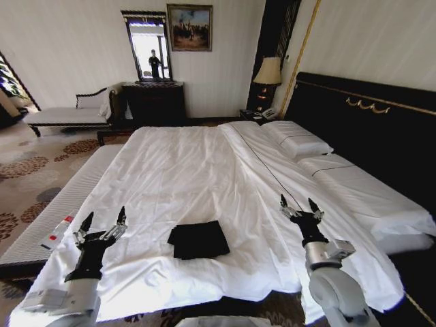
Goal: Fold the clothes on the bed.
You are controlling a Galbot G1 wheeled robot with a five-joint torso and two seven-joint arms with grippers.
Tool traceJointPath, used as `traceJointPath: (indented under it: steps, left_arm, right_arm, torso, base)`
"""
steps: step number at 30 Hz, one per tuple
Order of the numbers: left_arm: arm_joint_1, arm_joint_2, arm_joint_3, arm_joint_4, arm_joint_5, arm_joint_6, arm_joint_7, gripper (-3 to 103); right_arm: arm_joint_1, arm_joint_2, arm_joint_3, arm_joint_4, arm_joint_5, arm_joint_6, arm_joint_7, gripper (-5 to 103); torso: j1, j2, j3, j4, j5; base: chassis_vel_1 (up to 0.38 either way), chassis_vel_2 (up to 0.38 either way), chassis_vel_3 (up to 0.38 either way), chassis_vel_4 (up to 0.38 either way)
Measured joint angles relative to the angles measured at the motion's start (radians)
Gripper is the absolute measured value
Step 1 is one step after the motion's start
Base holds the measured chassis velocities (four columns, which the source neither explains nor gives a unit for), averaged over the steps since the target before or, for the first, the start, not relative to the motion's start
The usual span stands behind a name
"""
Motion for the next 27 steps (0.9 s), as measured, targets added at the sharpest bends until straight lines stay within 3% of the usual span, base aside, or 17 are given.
traceJointPath:
  steps: [27]
  left_arm:
    - [-0.003, 0.002, -0.001, 0.002, -0.004, 0.007, 0.0, 100]
  right_arm:
    - [0.01, -0.004, -0.014, -0.01, 0.006, 0.003, -0.009, 100]
  torso:
    - [0.0, 0.0, 0.0, 0.0001, 0.0001]
  base:
    - [0.0, 0.0, 0.0, 0.0]
